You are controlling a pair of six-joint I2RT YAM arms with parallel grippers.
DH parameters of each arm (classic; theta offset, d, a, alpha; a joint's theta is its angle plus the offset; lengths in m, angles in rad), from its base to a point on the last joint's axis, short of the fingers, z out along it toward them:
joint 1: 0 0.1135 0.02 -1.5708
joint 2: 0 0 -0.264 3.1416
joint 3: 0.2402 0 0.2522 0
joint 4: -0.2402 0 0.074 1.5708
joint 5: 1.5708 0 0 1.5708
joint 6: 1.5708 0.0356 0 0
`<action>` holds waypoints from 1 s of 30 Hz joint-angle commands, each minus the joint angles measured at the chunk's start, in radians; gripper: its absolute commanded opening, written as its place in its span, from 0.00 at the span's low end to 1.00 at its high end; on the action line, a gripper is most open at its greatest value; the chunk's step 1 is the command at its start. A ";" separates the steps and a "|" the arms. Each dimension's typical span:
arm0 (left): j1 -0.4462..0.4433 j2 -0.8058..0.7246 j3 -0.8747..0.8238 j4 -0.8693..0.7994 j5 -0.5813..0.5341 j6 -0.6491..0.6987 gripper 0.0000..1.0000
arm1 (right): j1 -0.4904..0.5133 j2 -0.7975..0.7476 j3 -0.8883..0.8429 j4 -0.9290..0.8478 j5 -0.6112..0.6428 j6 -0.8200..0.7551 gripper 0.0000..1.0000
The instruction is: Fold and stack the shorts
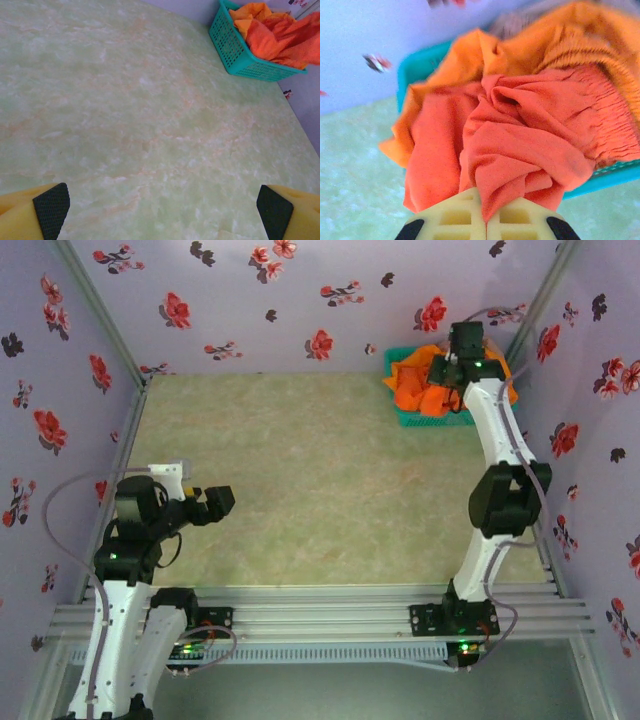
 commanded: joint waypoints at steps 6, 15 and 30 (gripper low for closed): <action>-0.006 -0.004 -0.013 0.005 0.019 0.026 0.99 | 0.007 -0.141 0.101 0.112 -0.048 0.088 0.00; -0.006 -0.005 -0.013 0.003 0.019 0.026 0.99 | 0.007 -0.240 0.158 0.222 -0.142 0.171 0.00; -0.006 -0.011 -0.012 0.003 0.019 0.025 0.99 | 0.297 -0.377 0.117 0.272 -0.198 0.129 0.00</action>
